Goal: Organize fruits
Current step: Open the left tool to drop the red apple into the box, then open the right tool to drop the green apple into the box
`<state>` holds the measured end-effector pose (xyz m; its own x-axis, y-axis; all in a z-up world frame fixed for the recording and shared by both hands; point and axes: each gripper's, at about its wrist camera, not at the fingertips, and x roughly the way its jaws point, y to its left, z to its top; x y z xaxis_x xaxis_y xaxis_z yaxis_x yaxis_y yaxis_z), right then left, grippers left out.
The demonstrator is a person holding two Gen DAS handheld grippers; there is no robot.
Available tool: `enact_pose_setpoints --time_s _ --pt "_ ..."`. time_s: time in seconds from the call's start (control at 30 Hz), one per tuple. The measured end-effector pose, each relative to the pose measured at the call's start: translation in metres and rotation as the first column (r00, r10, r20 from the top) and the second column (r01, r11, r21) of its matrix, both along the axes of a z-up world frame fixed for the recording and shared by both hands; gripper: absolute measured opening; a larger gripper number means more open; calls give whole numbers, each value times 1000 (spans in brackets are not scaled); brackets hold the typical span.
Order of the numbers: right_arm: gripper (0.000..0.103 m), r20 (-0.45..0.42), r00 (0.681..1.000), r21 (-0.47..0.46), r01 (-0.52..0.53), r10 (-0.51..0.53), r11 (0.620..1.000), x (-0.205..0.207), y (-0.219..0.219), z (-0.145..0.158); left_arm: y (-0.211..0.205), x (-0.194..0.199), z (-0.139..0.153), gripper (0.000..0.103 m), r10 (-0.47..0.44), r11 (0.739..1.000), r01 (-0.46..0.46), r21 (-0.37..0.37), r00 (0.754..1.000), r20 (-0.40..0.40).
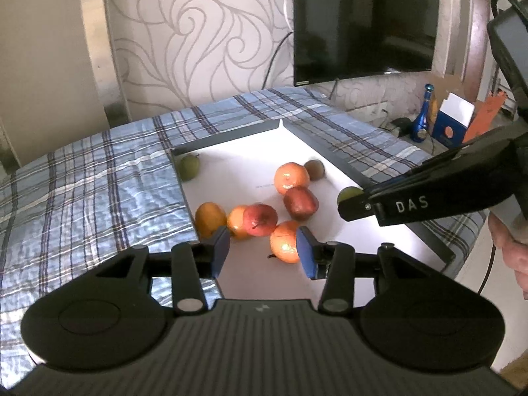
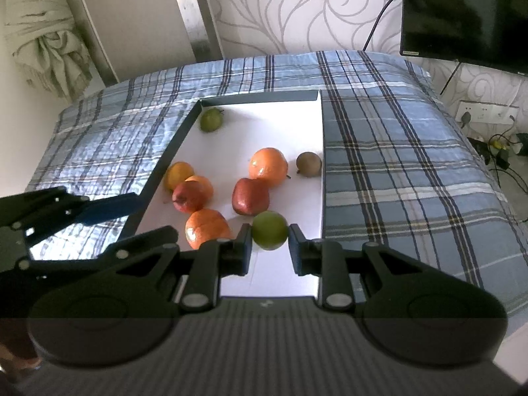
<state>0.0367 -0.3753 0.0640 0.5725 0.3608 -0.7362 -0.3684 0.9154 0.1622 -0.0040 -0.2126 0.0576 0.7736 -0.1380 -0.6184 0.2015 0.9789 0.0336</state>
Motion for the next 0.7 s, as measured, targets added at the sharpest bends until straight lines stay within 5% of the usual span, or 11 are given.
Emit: enact_pose_setpoints --time_s 0.4,0.53,0.7 --pt "32 12 1000 31 -18 18 999 2 -8 1 -5 -7 0 51 49 999 -49 10 999 -5" --pt "32 28 999 41 -24 23 999 1 -11 7 -7 -5 2 62 54 999 -54 8 999 8" --pt "32 38 999 46 -40 38 998 -3 -10 12 -10 0 5 62 45 999 -45 10 999 15"
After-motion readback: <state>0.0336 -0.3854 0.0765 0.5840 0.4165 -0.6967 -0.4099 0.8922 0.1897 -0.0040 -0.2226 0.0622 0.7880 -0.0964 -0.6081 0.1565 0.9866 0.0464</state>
